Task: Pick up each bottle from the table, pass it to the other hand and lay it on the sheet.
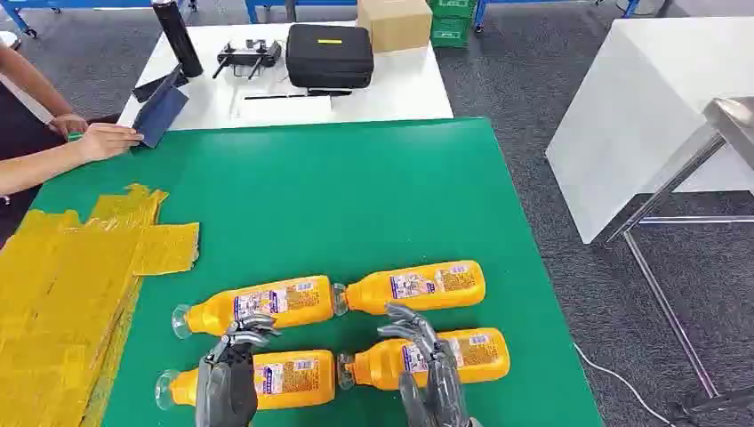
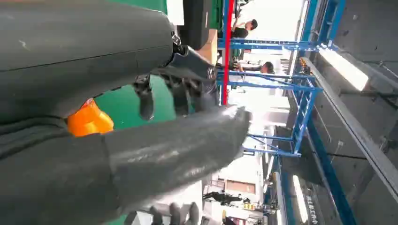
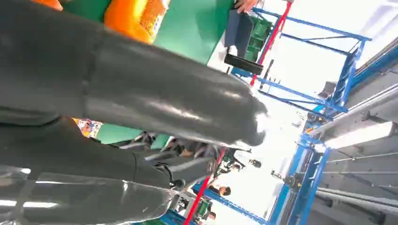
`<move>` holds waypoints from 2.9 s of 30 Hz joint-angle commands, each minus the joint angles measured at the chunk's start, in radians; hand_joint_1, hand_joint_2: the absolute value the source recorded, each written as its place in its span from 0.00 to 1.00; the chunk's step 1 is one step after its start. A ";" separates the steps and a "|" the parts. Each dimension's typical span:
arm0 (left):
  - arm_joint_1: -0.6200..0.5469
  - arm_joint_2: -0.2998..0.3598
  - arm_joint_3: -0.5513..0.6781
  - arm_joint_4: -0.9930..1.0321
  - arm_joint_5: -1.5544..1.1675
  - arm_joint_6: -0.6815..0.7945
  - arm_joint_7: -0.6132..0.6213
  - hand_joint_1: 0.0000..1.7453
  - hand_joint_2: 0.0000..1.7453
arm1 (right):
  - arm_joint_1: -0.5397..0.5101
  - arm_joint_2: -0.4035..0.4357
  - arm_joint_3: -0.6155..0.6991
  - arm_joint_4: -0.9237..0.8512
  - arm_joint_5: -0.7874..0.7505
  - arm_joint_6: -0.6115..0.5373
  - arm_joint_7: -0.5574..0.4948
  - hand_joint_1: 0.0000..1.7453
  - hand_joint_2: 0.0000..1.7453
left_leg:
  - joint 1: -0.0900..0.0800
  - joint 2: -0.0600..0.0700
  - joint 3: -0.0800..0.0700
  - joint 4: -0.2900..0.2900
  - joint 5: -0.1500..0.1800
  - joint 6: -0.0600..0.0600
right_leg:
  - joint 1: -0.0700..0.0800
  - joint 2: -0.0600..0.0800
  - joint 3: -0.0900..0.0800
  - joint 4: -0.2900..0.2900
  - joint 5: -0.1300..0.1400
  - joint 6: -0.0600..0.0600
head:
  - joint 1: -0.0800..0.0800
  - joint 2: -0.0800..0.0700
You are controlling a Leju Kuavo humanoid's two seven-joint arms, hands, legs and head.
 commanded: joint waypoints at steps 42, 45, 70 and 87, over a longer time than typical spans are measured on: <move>-0.184 -0.091 0.329 0.071 0.056 -0.189 -0.034 0.00 0.00 | -0.510 0.126 0.261 0.531 0.342 0.393 0.364 0.00 1.00 | 0.002 0.006 0.001 0.000 0.004 -0.003 | 0.002 0.004 0.001 0.000 0.005 -0.002 | 0.000 0.000; -0.193 -0.093 0.332 0.082 0.058 -0.197 -0.034 0.00 0.00 | -0.556 0.132 0.322 0.567 0.341 0.442 0.375 0.00 1.00 | 0.002 0.005 0.000 0.001 0.004 -0.003 | 0.002 0.003 0.001 0.000 0.005 -0.002 | 0.000 0.000; -0.203 -0.096 0.341 0.114 0.061 -0.218 -0.034 0.00 0.00 | -0.647 0.134 0.451 0.711 0.360 0.567 0.488 0.00 1.00 | 0.003 0.003 0.000 0.002 0.003 -0.004 | 0.003 0.001 0.002 0.001 0.003 -0.002 | 0.000 0.000; -0.303 -0.108 0.324 0.236 0.086 -0.299 -0.034 0.00 0.00 | -0.774 0.171 0.681 0.943 0.249 0.846 0.509 1.00 1.00 | 0.001 0.003 0.005 -0.002 0.006 -0.002 | 0.001 -0.001 0.004 -0.001 0.005 -0.002 | 0.000 0.000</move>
